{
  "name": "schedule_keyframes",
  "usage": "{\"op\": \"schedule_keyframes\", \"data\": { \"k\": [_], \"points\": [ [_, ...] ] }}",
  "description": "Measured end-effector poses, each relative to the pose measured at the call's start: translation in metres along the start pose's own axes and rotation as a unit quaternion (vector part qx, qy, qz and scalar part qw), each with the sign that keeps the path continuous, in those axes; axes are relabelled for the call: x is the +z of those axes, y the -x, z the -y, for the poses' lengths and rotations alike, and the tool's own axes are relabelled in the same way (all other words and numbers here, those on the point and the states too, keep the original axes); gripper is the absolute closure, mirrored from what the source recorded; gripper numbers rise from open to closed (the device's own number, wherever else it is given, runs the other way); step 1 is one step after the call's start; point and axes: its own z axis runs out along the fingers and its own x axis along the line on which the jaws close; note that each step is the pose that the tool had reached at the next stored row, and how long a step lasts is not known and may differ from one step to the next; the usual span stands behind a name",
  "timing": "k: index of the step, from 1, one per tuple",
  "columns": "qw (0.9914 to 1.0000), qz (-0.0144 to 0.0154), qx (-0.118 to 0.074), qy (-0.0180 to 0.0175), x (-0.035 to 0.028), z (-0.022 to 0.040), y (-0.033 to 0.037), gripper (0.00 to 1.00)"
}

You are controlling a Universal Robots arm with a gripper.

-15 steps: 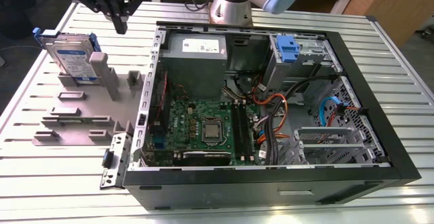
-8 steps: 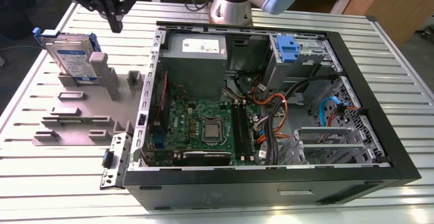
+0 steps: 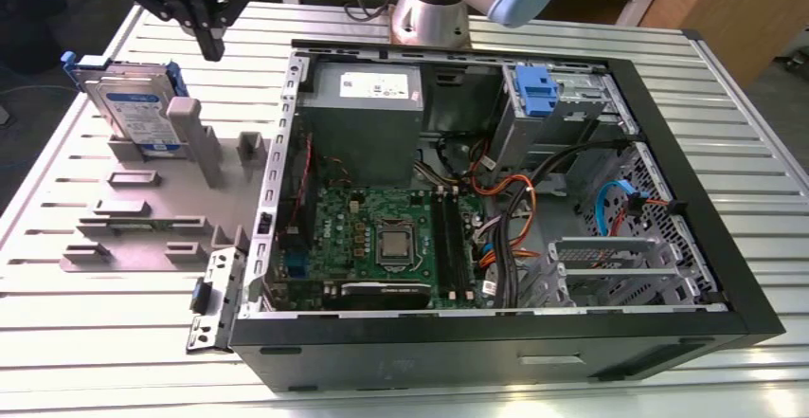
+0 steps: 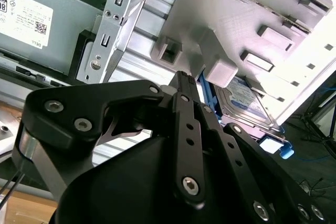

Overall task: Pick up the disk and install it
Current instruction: 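Reach for the disk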

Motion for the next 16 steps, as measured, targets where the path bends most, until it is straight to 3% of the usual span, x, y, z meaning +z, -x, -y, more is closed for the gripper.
{"op": "schedule_keyframes", "data": {
  "k": [9, 16],
  "points": [
    [1.00000, 0.0000, 0.000, 0.0000, 0.0000, 0.0001, -0.0018, 0.89],
    [1.00000, 0.0001, 0.000, 0.0000, 0.0002, 0.0008, -0.0098, 0.89]
  ]
}}
